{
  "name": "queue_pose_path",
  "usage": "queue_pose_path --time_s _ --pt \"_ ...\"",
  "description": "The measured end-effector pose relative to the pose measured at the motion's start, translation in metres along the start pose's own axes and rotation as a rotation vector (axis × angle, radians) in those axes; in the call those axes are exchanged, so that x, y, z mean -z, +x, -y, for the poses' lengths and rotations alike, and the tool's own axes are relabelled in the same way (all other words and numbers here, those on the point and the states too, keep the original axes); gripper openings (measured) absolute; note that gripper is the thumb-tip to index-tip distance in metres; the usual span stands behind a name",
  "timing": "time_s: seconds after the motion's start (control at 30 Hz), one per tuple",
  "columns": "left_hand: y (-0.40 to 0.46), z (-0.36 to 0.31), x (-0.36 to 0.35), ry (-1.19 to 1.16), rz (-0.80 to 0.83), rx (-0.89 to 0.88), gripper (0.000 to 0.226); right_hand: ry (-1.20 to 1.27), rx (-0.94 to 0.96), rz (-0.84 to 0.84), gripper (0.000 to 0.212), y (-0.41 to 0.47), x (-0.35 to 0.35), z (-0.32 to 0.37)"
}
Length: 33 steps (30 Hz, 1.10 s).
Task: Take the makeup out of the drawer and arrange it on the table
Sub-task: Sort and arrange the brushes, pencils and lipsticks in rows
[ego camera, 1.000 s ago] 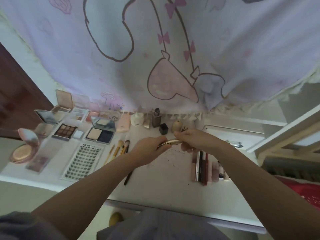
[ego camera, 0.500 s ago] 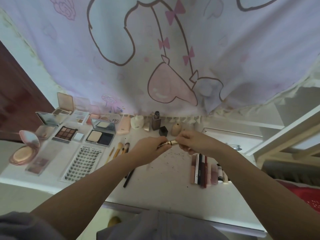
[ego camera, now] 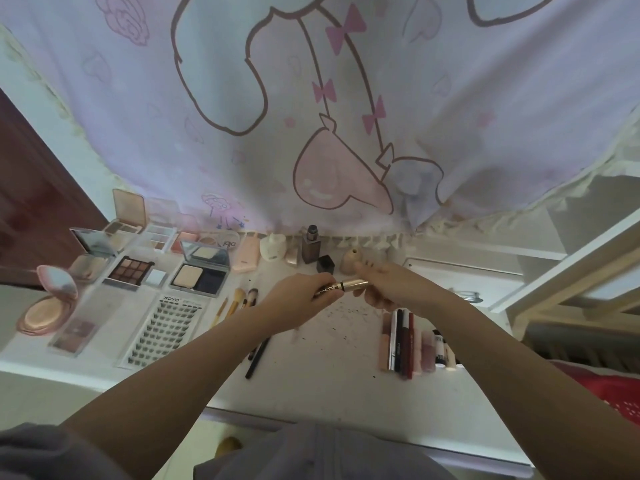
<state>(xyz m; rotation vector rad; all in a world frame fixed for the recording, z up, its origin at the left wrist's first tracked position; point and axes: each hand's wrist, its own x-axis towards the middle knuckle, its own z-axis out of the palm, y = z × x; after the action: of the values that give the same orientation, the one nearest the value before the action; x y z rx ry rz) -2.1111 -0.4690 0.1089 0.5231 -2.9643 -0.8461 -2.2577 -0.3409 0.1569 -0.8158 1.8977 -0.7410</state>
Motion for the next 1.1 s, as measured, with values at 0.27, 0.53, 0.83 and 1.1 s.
queue_pose_path --time_s 0.27,0.53,0.83,1.1 --pt "-0.001 0.003 -0.004 0.006 0.000 -0.017 0.026 0.042 0.007 0.078 0.035 -0.002 0.003 -0.005" --pt "-0.002 0.007 -0.002 0.028 -0.007 -0.014 0.025 0.062 0.081 0.100 0.020 0.001 0.002 -0.006" --pt "-0.006 0.027 0.000 0.120 0.052 0.014 0.025 -0.112 0.083 0.014 0.011 0.006 0.018 -0.014" --pt "-0.007 0.063 -0.014 0.243 0.146 -0.019 0.022 -0.158 -0.044 0.043 0.006 0.014 -0.004 -0.042"
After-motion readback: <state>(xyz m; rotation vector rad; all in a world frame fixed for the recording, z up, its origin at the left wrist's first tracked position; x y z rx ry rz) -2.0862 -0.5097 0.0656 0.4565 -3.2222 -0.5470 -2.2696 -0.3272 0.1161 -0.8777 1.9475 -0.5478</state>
